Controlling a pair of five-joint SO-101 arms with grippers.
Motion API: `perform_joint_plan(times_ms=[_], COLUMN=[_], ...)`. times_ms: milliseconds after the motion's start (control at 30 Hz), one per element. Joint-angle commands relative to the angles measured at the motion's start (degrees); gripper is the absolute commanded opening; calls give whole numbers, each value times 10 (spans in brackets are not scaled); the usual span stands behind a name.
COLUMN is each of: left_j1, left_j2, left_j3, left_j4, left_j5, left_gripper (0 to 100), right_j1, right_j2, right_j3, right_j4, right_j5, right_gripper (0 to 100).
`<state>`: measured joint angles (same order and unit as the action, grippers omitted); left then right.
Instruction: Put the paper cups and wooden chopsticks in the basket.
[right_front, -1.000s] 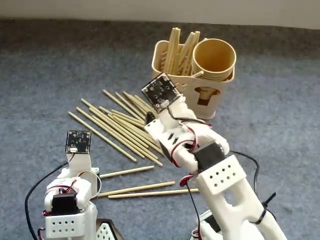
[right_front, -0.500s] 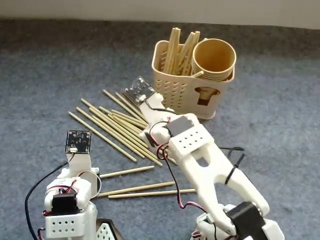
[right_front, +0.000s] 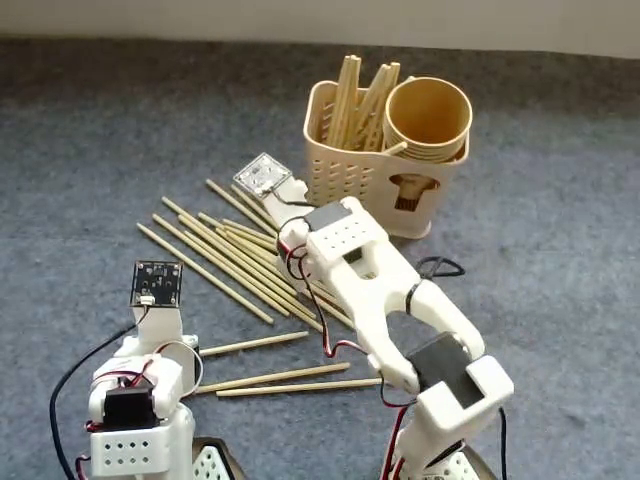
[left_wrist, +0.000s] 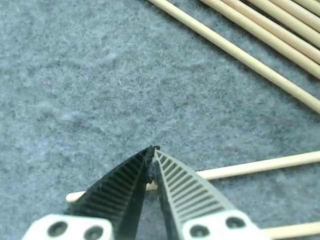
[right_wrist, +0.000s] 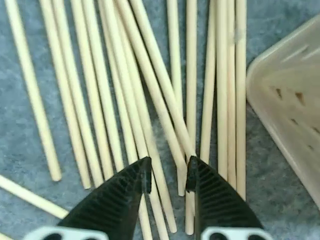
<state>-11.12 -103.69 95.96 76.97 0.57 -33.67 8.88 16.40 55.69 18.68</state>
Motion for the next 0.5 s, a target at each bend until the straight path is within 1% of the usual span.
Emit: perform_joint_plan(times_ms=[0, 200, 467], left_j1=[-3, -3, -3], left_j2=[4, 4, 4], left_j3=[12, 12, 12], left_j4=[3, 3, 3], left_j5=[-4, -4, -4], left_gripper=[5, 5, 5], right_j1=[25, 38, 52], right_j2=[19, 52, 57], right_j3=[-52, -78, -80], right_j4=[3, 2, 1], right_j5=[9, 10, 11], right_gripper=[127, 127, 127])
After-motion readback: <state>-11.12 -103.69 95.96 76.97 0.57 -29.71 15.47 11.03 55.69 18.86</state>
